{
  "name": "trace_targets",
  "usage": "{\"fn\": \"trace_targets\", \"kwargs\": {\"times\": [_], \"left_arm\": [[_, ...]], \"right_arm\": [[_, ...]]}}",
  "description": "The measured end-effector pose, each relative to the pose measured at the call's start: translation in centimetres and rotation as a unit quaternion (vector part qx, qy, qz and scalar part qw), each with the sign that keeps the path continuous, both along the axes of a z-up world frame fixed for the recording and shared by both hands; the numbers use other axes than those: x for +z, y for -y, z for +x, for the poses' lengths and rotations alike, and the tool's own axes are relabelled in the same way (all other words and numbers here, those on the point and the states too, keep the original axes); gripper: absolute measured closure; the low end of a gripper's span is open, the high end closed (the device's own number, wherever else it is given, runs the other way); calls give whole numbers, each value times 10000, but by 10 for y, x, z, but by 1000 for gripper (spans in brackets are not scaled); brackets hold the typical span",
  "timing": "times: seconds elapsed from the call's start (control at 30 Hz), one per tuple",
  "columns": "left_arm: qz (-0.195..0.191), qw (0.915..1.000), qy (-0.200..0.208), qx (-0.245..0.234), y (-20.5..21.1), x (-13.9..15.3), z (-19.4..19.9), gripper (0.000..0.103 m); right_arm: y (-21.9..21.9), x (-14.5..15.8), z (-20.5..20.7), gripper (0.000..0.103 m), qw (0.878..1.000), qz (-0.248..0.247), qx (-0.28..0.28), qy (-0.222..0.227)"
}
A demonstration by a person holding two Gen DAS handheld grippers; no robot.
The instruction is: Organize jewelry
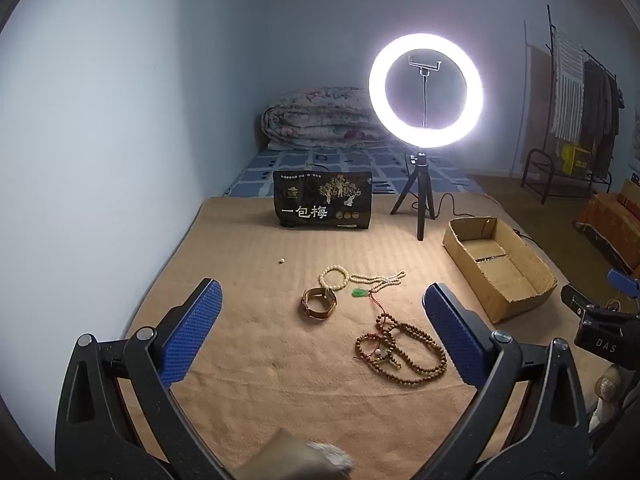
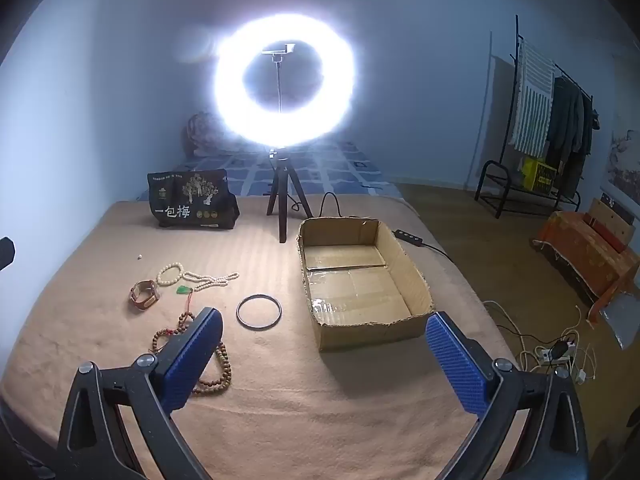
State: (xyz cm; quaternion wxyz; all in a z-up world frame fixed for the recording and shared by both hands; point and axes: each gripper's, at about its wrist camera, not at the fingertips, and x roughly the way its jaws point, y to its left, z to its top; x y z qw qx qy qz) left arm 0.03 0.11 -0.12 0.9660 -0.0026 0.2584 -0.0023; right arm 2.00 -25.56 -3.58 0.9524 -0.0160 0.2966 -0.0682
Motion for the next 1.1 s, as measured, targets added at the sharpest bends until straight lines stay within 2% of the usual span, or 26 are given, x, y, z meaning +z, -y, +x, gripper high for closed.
{"fn": "trace_targets", "kwargs": {"times": [0.27,0.3,0.57,0.6,1.1], "left_arm": [[127,9999,56,-16,-3,-1,-3,0],[96,10000,26,-2,0,8,-2,0],[122,9999,18,-7,1,13,-5,0],[112,9999,47,-12,0,6,-4,0],[118,9999,38,-12,2,5,-3,0]], "right_arm": [[-1,0,0,0,10000,13,-17,-28],[0,0,0,0,10000,14,-18,-30],[-1,1,-1,0,10000,-18,1,2],[-1,1,-1,0,10000,-15,2,4],[0,2,-2,0,10000,1,6,-6]]}}
